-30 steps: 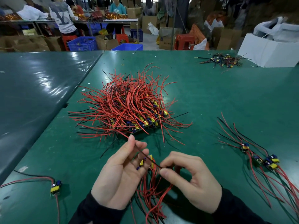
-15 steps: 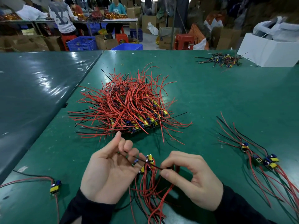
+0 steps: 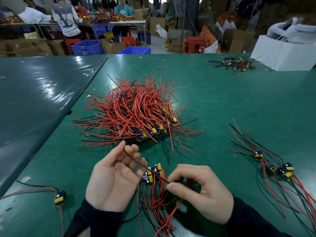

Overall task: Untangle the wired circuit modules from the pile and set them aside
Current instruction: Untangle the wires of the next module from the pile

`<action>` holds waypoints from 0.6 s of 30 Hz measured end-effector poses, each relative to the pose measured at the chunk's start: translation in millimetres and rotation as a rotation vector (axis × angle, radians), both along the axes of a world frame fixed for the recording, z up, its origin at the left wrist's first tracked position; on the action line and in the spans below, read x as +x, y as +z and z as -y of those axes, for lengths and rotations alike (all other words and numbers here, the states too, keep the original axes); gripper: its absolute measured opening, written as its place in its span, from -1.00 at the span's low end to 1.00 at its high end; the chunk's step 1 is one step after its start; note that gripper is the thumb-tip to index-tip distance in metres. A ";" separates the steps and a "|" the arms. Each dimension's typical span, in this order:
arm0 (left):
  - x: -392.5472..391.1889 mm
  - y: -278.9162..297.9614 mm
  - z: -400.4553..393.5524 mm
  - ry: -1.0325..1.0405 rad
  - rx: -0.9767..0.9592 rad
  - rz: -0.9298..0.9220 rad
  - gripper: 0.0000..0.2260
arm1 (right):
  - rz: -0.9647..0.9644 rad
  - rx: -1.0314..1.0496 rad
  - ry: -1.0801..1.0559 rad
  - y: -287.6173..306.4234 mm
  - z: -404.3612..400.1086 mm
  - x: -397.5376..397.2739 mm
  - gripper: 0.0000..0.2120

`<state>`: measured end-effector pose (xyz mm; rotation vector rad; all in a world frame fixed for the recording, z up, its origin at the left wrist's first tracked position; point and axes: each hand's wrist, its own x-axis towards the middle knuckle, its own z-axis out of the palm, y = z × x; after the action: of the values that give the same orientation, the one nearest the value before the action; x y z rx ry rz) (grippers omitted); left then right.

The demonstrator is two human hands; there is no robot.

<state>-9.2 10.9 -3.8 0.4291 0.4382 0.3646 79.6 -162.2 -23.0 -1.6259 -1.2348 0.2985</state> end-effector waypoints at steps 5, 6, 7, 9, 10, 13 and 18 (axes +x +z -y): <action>2.9 -0.3 8.0 0.003 0.078 0.097 -0.70 | -0.203 0.049 -0.026 -3.2 0.0 -0.8 -0.89; 4.8 0.2 10.8 -0.021 0.151 0.097 -0.58 | -0.257 0.079 -0.059 -4.7 -0.7 -0.3 -0.88; 6.6 1.1 15.1 -0.072 0.228 0.080 -0.48 | -0.296 0.109 -0.095 -6.2 -1.7 0.4 -0.88; 8.0 -1.0 27.4 -0.204 0.384 0.018 -0.45 | -0.341 0.151 -0.132 -7.6 -3.9 1.1 -0.86; 7.8 -4.4 34.2 -0.258 0.467 -0.015 -0.50 | -0.351 0.163 -0.128 -8.0 -4.9 0.7 -0.86; 5.6 -16.1 48.8 -0.283 0.719 -0.046 -0.69 | -0.368 0.169 -0.093 -10.4 -6.0 -2.9 -0.85; 5.4 -15.4 49.6 -0.149 0.768 -0.076 -0.73 | -0.259 0.119 -0.126 -8.8 -4.4 -5.4 -0.89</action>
<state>-3.7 -38.6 -19.2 1.2195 0.3245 0.3638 74.2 -157.9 -31.8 -1.5026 -0.9330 0.3388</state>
